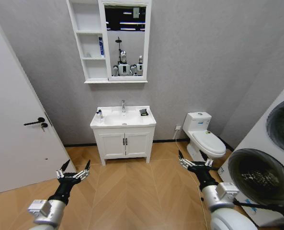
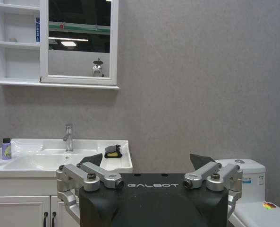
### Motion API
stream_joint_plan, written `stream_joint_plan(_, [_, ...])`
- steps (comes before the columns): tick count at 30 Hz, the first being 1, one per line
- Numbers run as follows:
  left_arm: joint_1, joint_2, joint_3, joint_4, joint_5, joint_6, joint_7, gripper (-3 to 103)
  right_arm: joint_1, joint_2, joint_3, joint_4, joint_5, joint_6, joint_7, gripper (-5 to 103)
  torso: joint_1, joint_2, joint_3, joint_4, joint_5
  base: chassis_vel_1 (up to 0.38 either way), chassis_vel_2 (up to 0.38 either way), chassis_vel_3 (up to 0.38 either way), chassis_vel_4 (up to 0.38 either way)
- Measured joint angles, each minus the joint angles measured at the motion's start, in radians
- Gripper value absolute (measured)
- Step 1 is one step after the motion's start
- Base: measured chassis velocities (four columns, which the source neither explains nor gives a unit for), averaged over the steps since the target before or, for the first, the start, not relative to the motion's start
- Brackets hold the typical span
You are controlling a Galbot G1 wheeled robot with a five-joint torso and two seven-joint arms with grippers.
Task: Move facial cleanser and shampoo from washbasin to cabinet, then wipe washbasin with towel.
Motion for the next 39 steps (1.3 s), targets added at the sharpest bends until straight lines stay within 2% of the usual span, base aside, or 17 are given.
stream_joint_plan(9, [0.000, 0.000, 0.003, -0.009, 0.002, 0.005, 0.004, 100, 0.001, 0.002, 0.003, 0.000, -0.004, 0.001, -0.003, 100, 0.000, 0.000, 0.000, 0.0000, 0.0000, 0.000, 0.000, 0.000, 0.000])
stream_joint_plan(22, [0.004, -0.014, 0.005, -0.020, 0.015, 0.023, 0.040, 100, -0.007, -0.002, 0.010, 0.005, -0.002, 0.008, -0.003, 100, 0.000, 0.000, 0.000, 0.0000, 0.0000, 0.000, 0.000, 0.000, 0.000])
stream_joint_plan(26, [0.004, -0.014, 0.003, -0.020, 0.014, 0.013, 0.034, 100, -0.005, -0.003, 0.007, 0.005, -0.002, 0.008, -0.003, 100, 0.000, 0.000, 0.000, 0.0000, 0.0000, 0.026, 0.020, 0.020, 0.022])
stream_joint_plan(30, [-0.007, -0.013, 0.002, -0.009, 0.027, -0.023, 0.011, 100, 0.005, -0.005, 0.004, 0.002, 0.000, 0.008, -0.003, 100, 0.000, 0.000, 0.000, 0.0001, -0.0001, 0.023, 0.026, 0.015, 0.016])
stream_joint_plan(39, [-0.010, -0.023, 0.011, -0.013, 0.027, -0.011, 0.007, 100, 0.027, -0.003, 0.004, -0.009, 0.010, -0.023, 0.001, 100, 0.000, 0.000, 0.000, 0.0000, 0.0000, 0.000, 0.000, 0.000, 0.000])
